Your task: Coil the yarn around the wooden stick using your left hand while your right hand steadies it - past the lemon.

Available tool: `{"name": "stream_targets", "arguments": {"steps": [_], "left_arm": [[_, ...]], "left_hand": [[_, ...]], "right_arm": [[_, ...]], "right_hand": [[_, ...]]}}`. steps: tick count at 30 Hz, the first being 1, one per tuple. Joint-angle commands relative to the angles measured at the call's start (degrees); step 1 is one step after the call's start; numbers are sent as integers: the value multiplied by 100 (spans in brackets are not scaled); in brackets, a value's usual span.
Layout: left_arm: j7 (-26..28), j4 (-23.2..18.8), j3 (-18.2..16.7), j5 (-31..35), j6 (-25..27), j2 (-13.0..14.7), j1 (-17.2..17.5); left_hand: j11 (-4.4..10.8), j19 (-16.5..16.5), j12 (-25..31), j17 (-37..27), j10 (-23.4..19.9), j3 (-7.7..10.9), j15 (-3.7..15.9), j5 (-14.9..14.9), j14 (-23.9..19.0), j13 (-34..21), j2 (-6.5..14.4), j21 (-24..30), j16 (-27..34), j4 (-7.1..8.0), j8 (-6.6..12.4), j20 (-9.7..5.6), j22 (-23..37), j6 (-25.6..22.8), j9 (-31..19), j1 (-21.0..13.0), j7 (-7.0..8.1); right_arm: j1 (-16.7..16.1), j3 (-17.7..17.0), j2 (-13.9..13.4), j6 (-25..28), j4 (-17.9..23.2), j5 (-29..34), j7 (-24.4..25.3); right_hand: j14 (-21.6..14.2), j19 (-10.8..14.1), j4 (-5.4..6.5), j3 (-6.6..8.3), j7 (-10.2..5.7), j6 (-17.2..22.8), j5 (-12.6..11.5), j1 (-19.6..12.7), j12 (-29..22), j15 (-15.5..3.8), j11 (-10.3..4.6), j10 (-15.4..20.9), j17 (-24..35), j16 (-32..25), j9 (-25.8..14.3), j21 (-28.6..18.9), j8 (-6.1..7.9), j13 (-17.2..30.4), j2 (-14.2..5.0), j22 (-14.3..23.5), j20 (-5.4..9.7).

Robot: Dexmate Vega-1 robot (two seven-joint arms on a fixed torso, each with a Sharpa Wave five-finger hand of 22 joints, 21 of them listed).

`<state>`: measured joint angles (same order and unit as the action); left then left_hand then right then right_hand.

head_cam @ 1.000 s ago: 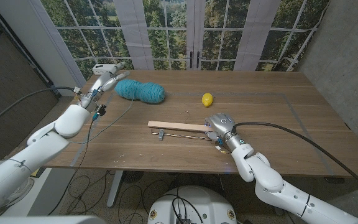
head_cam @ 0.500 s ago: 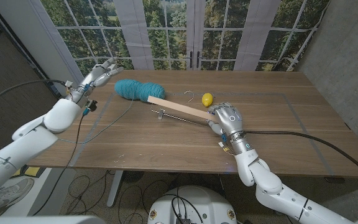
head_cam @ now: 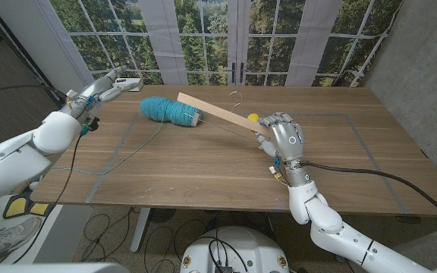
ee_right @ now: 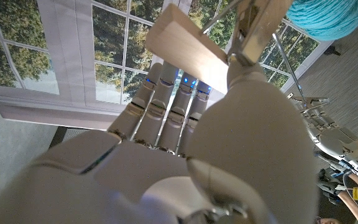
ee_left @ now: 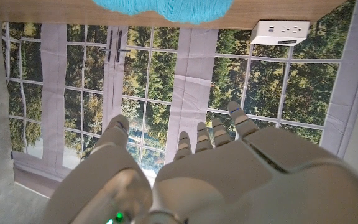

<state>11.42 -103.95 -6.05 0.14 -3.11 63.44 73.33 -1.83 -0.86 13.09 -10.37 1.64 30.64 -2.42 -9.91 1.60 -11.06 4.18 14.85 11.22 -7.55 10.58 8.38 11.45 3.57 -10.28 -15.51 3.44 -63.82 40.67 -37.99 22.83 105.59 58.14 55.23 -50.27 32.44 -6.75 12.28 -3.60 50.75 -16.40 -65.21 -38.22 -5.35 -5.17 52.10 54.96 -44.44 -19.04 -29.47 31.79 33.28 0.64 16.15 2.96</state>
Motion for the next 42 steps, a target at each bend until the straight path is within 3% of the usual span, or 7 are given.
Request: {"name": "stream_targets", "arguments": {"steps": [1, 6, 12, 20, 27, 35, 42], "left_arm": [[-384, -392, -129, 1127, 1808, 627, 129], [-719, -272, 329, 1125, 2000, 809, -353], [-1143, -194, 1495, 1702, 2471, 1072, -1411], [-1722, 302, 2739, 2440, 2237, 702, -2829], [-2451, 873, 3686, 3453, 1727, 190, -4083], [-2813, 1497, 4326, 4311, 1268, -371, -4909], [-3217, 2125, 4829, 4840, 1016, -854, -5492]], "left_hand": [[62, -89, -29, 10, -18, 90, 0, -51, -12, -24, 48, 29, -19, -147, 47, -131, -13, 1, -10, -252, -24], [181, -227, 17, 26, -203, 228, 89, -46, -105, -23, 110, 41, -20, -295, 148, -355, -31, -243, -12, -709, 44], [337, -342, 41, 34, -330, 287, 208, -43, -186, -21, 83, 52, -20, -327, 175, -447, -44, -349, -13, -1024, 137], [427, -598, 131, 40, -710, 226, 415, -41, -444, -40, -285, 60, 4, -339, 241, -814, -67, -598, -25, -1639, 160], [436, -659, 127, 35, -761, 60, 425, -85, -508, -52, -677, 41, -8, -327, 255, -807, -72, -670, -34, -1815, 147], [404, -653, 91, 28, -718, -143, 376, -206, -492, -76, -1083, -8, -40, -281, 165, -739, -67, -491, -51, -2027, 242], [353, -499, -51, 16, -339, -470, 234, -463, -198, -118, -1422, -115, -113, -195, 4, -495, -49, 4, -79, -2172, 362]], "right_arm": [[161, 75, 91, -72, -104, 21, 397], [206, 112, 112, -140, -87, 35, 484], [251, 168, 126, -205, -24, 125, 569], [297, 246, 153, -274, 113, 297, 613], [371, 303, 219, -292, 147, 415, 525], [387, 308, 282, -292, 109, 392, 482], [404, 311, 311, -336, 114, 344, 469]], "right_hand": [[-197, -25, 9, -39, -470, 470, -64, -794, -57, -785, -402, 403, 68, 16, -244, -48, 45, 52, -824, 27, 184], [-210, -29, 10, -55, -471, 464, -83, -797, -69, -784, -400, 412, 142, 31, -227, -84, 51, 103, -821, 25, 183], [-224, -39, 14, -72, -463, 480, -104, -795, -61, -783, -410, 422, 219, 51, -206, -120, 64, 127, -822, 20, 180], [-247, -46, 18, -92, -466, 484, -131, -794, -36, -781, -408, 446, 313, 80, -174, -168, 73, 126, -820, 12, 173], [-265, -65, 22, -112, -464, 487, -158, -791, -6, -781, -403, 457, 407, 114, -151, -213, 88, 130, -820, 1, 172], [-289, -78, 16, -129, -459, 488, -181, -799, 10, -783, -397, 468, 492, 137, -130, -253, 99, 146, -812, -10, 172], [-305, -77, 15, -141, -447, 506, -203, -805, 32, -780, -380, 502, 569, 163, -108, -295, 114, 133, -814, -20, 164]]}}
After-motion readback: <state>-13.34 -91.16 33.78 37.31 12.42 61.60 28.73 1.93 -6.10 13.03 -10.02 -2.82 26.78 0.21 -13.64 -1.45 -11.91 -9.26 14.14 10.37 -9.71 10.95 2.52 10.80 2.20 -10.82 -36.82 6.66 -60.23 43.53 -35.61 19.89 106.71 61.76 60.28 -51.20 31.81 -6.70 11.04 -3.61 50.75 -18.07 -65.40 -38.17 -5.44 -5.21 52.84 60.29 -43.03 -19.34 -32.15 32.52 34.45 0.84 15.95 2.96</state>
